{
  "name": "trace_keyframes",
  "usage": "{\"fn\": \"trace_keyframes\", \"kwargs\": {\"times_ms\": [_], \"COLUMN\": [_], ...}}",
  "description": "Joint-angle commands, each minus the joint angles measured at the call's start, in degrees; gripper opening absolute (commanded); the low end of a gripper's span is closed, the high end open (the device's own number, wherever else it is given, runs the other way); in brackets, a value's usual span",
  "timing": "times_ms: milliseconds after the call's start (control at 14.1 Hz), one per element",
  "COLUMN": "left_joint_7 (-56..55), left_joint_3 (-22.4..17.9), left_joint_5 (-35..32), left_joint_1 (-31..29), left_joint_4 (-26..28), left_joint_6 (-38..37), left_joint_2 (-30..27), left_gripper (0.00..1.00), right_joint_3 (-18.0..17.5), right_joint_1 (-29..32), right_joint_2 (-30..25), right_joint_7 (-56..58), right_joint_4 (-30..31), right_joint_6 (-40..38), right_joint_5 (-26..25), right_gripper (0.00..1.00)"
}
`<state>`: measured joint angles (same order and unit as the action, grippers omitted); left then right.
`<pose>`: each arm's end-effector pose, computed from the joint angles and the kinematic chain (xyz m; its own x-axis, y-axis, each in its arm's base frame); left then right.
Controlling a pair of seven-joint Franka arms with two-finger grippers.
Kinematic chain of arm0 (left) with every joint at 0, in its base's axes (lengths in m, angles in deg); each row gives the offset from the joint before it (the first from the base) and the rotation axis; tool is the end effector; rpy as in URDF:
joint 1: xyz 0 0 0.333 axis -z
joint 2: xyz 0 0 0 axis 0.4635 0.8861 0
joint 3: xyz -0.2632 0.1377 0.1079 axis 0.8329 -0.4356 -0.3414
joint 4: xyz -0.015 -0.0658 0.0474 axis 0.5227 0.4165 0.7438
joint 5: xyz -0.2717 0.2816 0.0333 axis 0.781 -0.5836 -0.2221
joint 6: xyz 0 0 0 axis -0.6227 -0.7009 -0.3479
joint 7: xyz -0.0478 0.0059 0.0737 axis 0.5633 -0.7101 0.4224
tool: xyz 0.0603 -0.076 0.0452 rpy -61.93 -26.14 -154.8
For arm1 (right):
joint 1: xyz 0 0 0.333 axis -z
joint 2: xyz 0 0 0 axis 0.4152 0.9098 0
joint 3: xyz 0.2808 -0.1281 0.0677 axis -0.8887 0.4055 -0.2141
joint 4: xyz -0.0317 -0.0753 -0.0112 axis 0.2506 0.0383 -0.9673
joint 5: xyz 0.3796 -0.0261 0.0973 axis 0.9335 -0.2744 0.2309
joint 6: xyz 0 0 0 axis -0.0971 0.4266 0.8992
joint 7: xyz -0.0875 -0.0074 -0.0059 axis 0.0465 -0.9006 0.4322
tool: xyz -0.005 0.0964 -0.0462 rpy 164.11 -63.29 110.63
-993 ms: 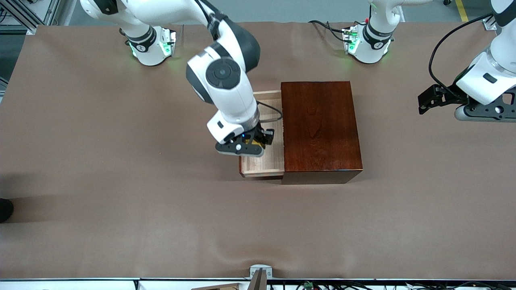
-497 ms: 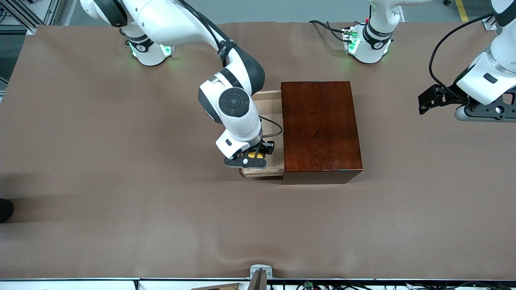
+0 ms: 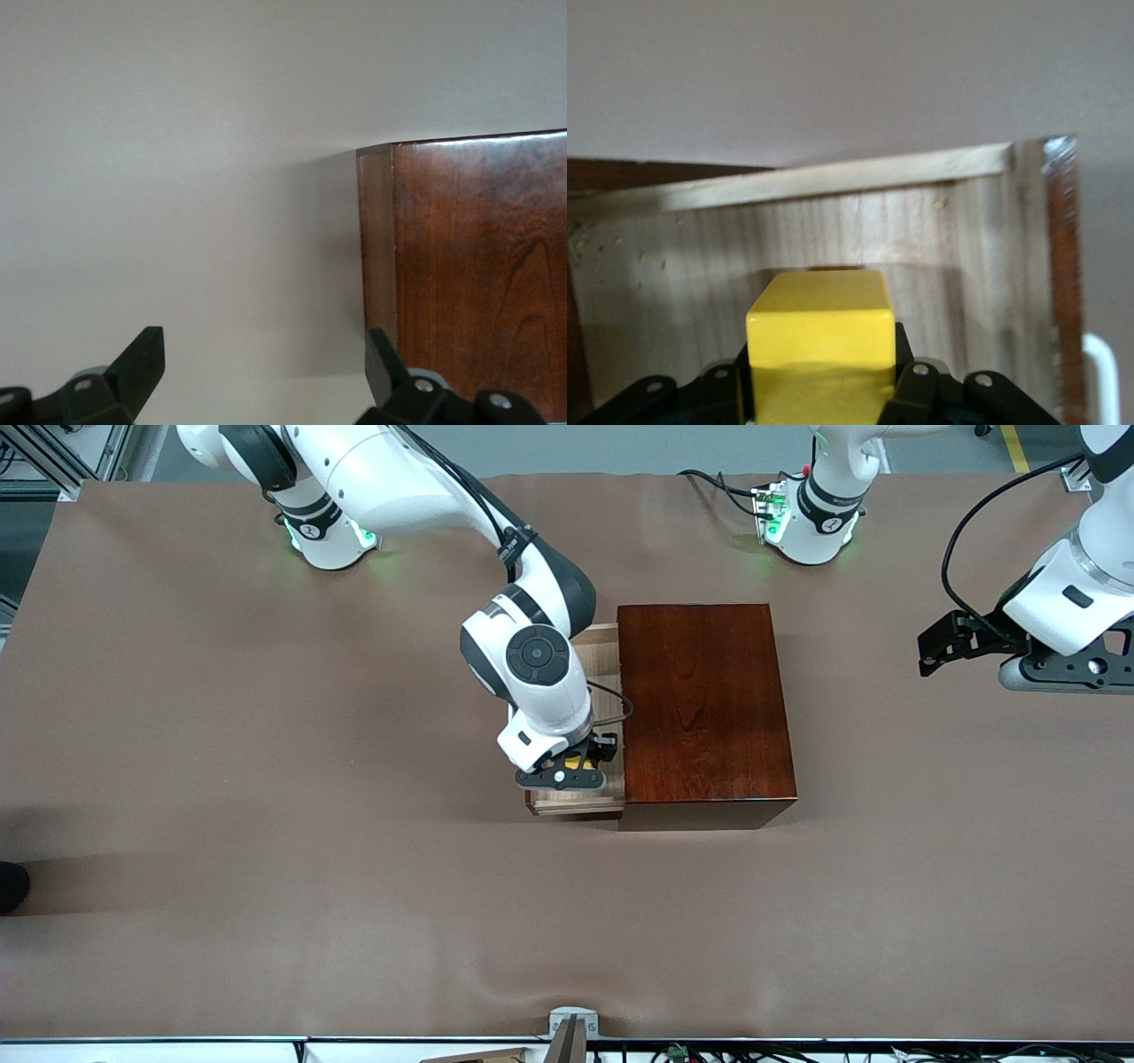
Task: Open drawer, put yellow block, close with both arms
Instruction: 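Open the right gripper to drop the cube and withdraw it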
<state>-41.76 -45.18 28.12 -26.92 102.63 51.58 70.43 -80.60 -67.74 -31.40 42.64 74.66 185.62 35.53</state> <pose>0.5546 -0.0746 0.6130 0.9970 -0.0773 0.0069 -0.0772 -0.9970 -0.0109 0.5657 0.5216 0.3213 0.9968 -0.0796 0.0056 -0.0781 -0.9878 -0.1345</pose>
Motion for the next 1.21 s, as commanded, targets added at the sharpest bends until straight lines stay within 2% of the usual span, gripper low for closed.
{"fn": "trace_keyframes", "kwargs": {"times_ms": [0,284,426,780,922,1135], "left_joint_7": [0.2,0.2,0.2,0.2,0.2,0.2], "left_joint_3": [0.2,0.2,0.2,0.1,0.1,0.1], "left_joint_5": [1.4,1.5,1.5,1.5,1.5,1.8], "left_joint_1": [-0.6,-0.6,-0.6,-0.7,-0.7,-0.7], "left_joint_4": [-1.1,-1.1,-1.1,-1.1,-1.1,-1.1], "left_joint_6": [-0.2,-0.1,-0.1,-0.1,-0.1,-0.1], "left_joint_2": [0.5,0.4,0.4,0.5,0.4,0.4], "left_gripper": [1.0,1.0,1.0,1.0,1.0,1.0], "right_joint_3": [0.3,0.4,1.0,1.4,3.6,5.2], "right_joint_1": [-0.1,0.8,0.9,5.9,8.3,13.9], "right_joint_2": [-0.2,-2.6,-4.9,-15.4,-20.4,-26.6], "right_joint_7": [-0.8,-0.7,-1.4,-2.2,-1.7,5.4], "right_joint_4": [0.4,-0.3,-1.1,-1.8,-1.1,1.2], "right_joint_6": [0.6,-1.7,-7.2,-18.4,-23.5,-32.9], "right_joint_5": [2.1,2.2,2.1,1.5,1.4,-2.5], "right_gripper": [1.0,1.0,1.0,1.0,1.0,1.0]}}
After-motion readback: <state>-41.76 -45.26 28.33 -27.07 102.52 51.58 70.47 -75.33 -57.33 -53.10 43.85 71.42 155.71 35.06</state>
